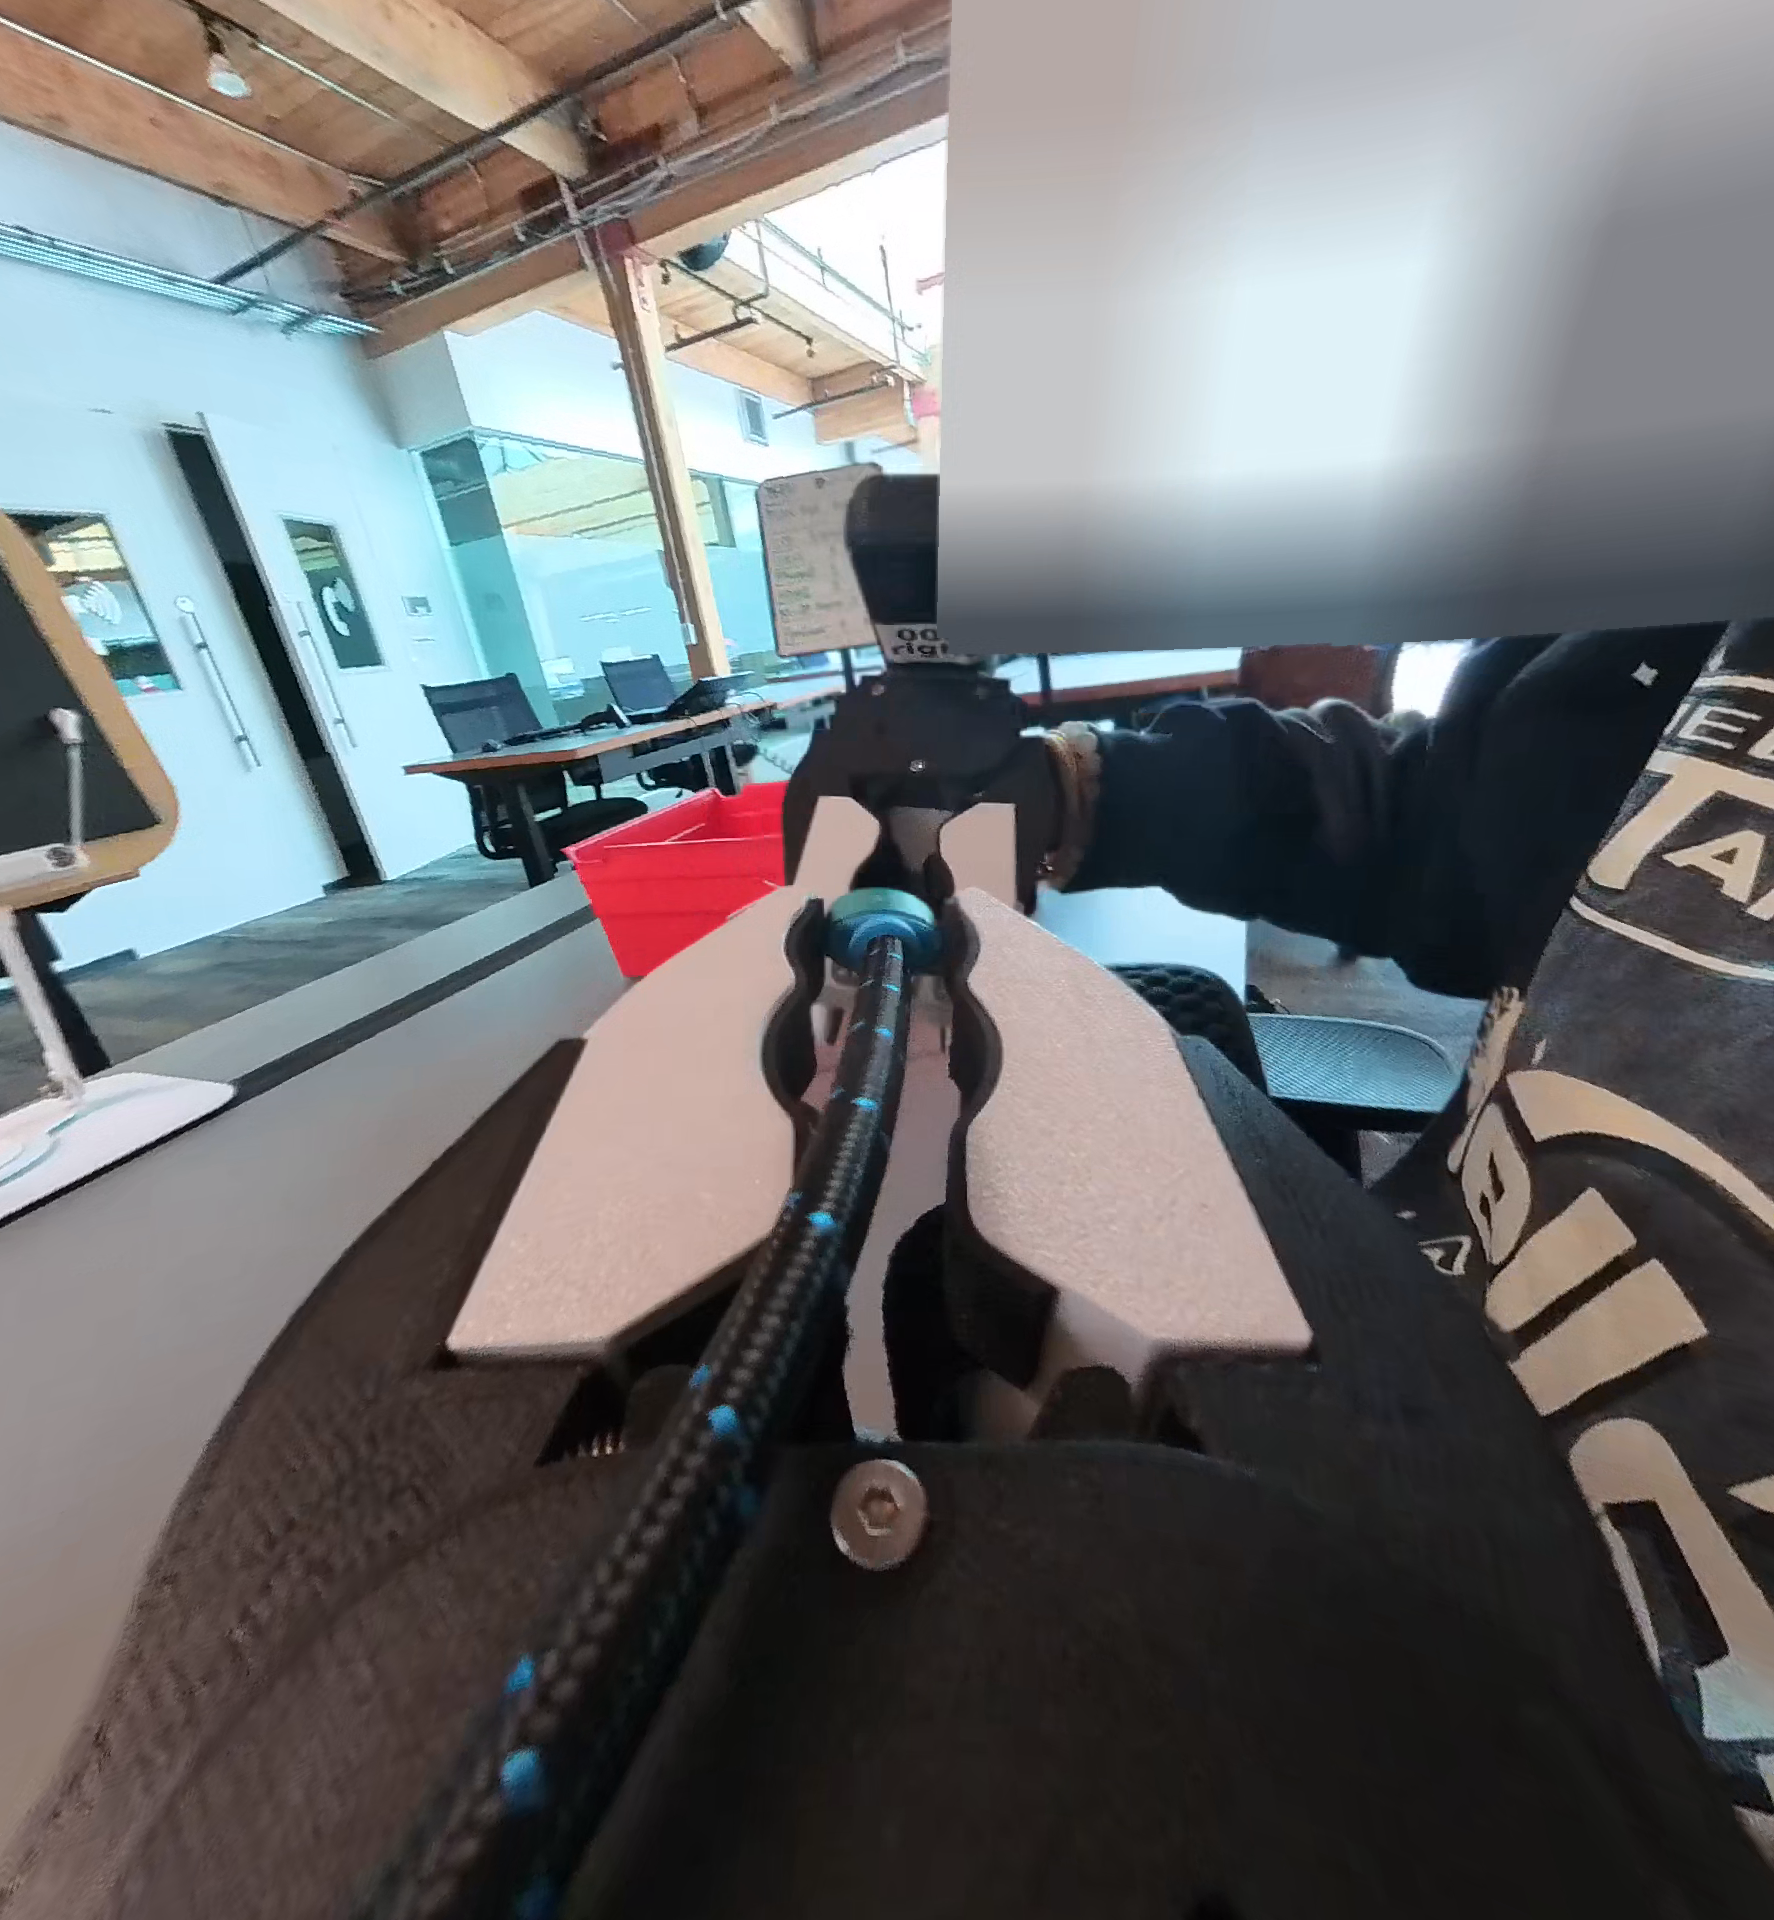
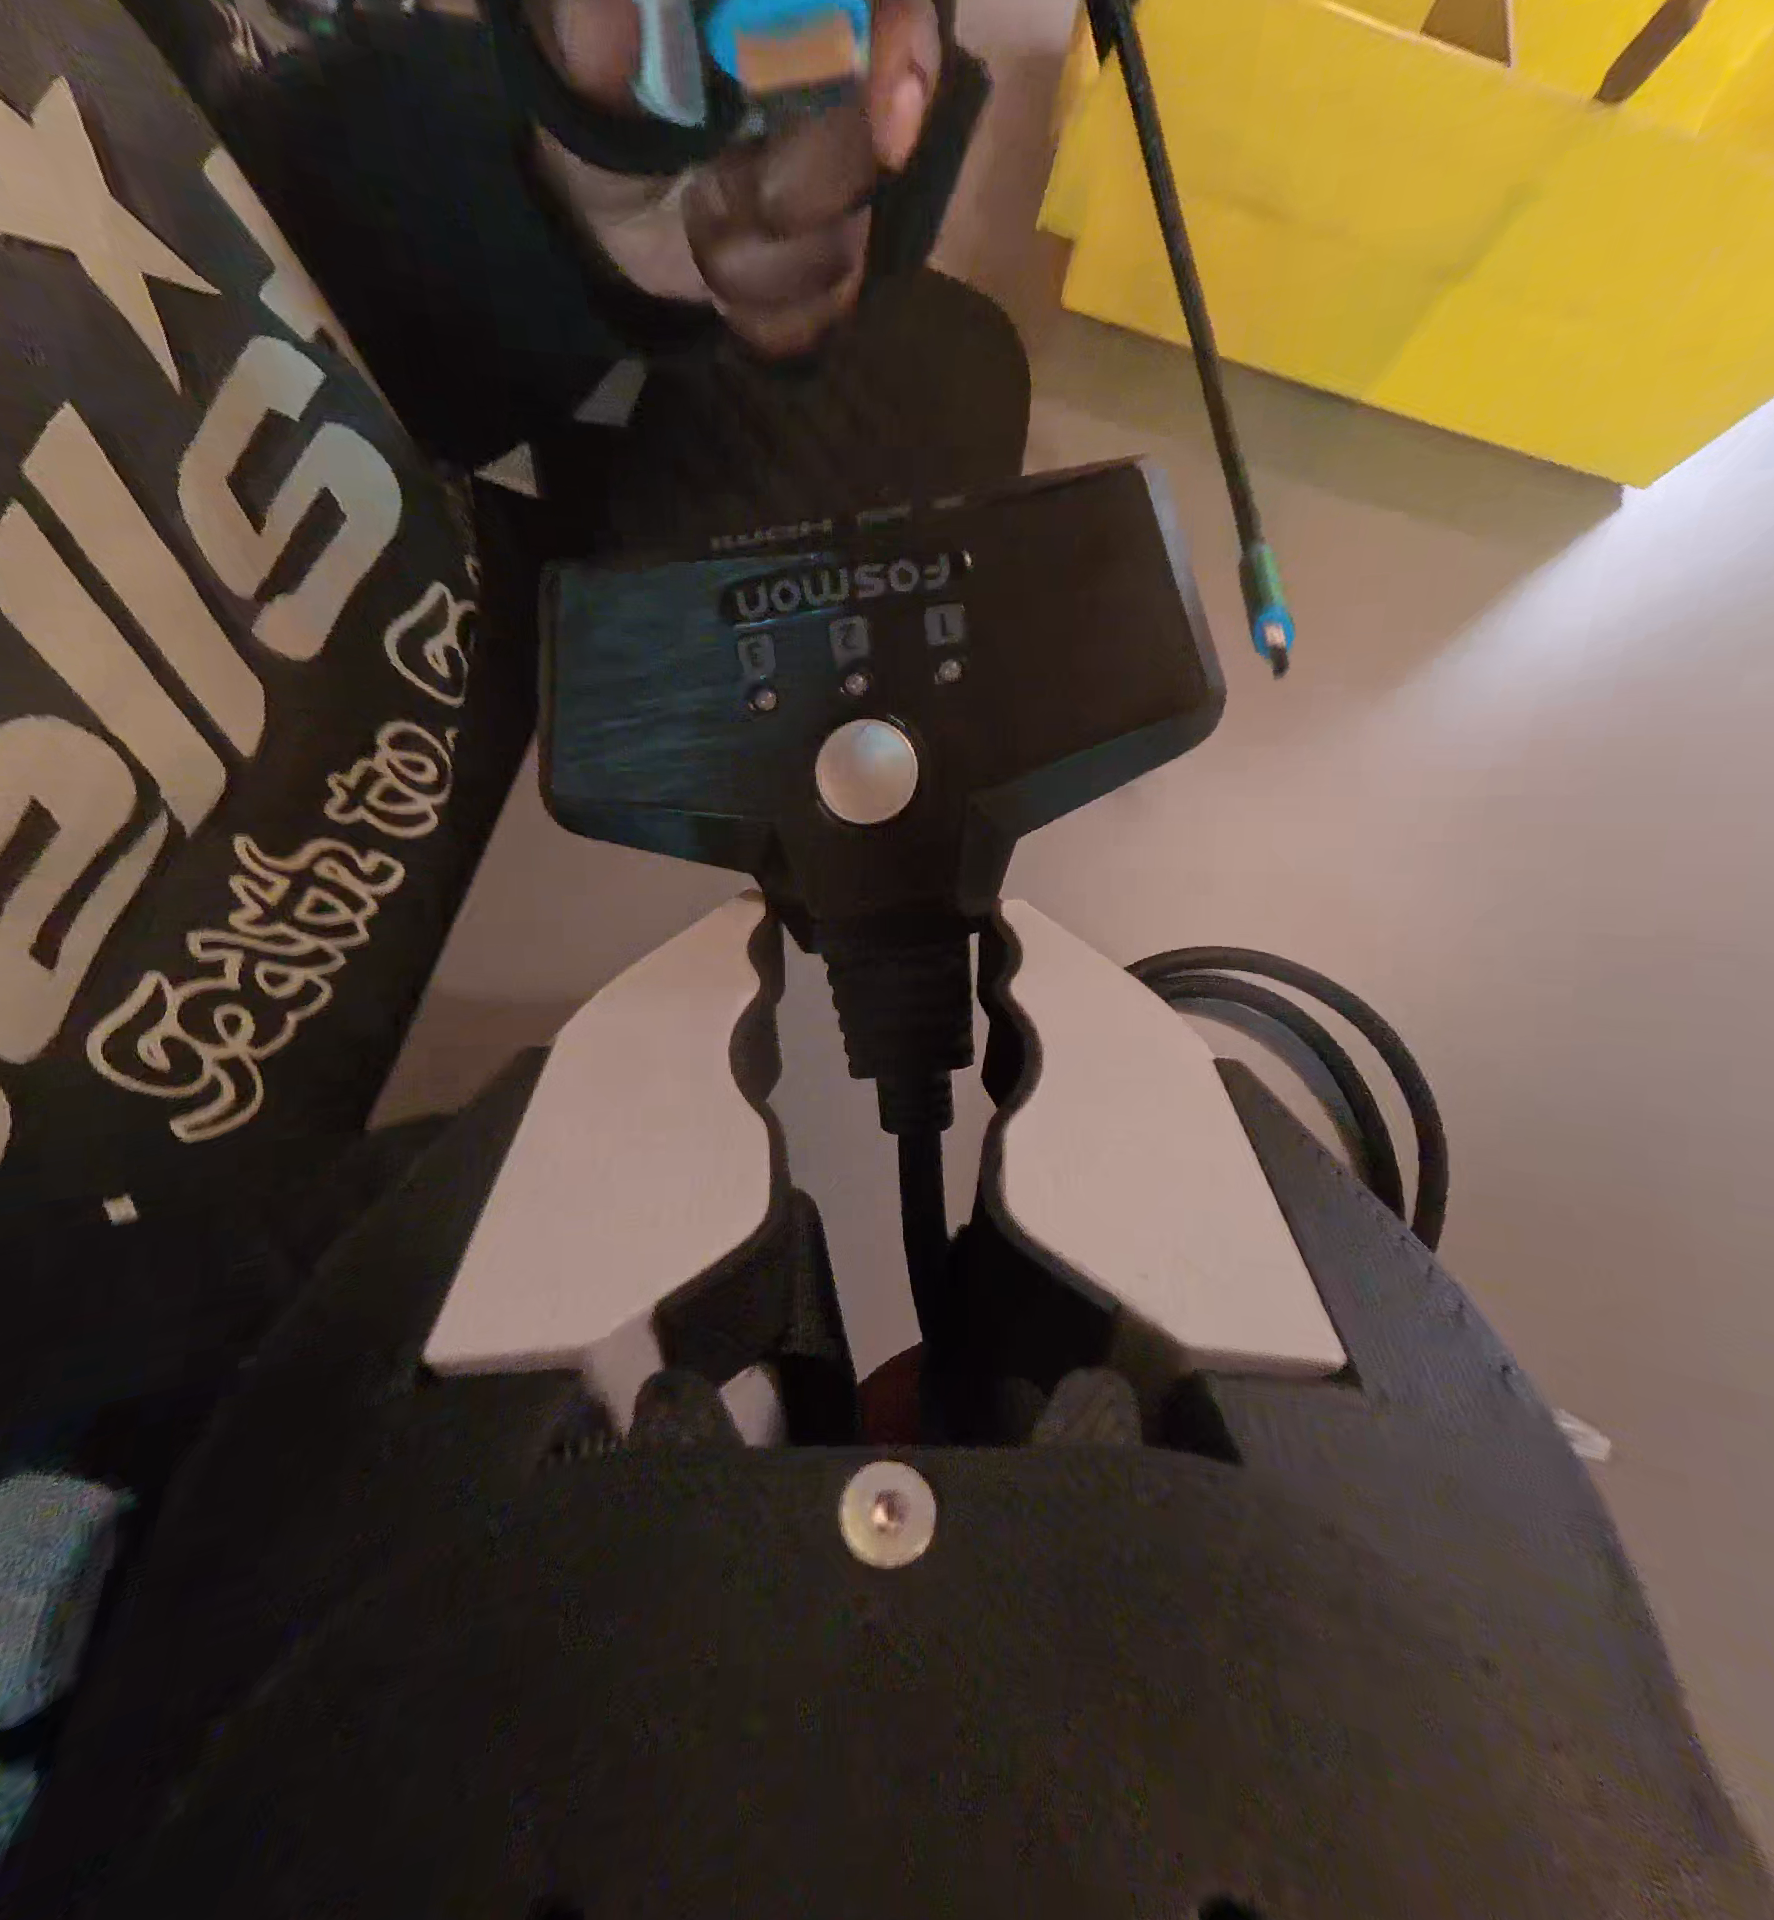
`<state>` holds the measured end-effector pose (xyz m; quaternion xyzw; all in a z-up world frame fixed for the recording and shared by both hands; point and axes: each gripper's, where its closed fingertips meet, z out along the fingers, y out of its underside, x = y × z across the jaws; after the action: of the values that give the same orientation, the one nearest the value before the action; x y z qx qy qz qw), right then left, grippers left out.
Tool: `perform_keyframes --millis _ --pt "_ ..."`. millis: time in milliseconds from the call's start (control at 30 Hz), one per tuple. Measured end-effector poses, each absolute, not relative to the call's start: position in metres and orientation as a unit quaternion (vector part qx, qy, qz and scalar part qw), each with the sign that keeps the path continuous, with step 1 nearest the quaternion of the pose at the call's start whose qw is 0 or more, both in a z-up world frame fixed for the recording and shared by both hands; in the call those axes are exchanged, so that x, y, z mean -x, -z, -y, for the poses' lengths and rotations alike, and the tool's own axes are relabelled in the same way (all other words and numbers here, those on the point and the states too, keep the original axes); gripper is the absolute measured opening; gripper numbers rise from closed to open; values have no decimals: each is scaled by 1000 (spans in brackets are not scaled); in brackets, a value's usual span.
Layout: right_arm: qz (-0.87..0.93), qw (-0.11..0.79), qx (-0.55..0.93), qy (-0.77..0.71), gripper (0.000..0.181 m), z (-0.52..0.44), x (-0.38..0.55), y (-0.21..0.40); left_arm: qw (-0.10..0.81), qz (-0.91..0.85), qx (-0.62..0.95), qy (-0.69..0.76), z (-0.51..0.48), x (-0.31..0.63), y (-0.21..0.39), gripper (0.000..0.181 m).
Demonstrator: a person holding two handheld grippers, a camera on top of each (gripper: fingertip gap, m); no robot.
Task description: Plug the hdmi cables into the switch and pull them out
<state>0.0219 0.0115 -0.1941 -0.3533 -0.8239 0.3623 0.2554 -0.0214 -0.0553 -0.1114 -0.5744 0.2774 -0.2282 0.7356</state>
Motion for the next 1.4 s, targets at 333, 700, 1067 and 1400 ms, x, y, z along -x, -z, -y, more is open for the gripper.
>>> perform_keyframes --millis 333,700,1067,1400 --pt "782 288 379 -404 37 4 -28 203 657 -352 631 214 51 -3 151 21" --pt "795 282 376 -383 37 8 -25 215 650 -358 639 203 47 -2 160 21" --pt "792 283 372 -393 37 9 -25 216 652 -352 640 205 45 -2 160 21" --pt "794 265 377 -396 37 10 -29 224 639 -389 639 180 47 -8 169 22"
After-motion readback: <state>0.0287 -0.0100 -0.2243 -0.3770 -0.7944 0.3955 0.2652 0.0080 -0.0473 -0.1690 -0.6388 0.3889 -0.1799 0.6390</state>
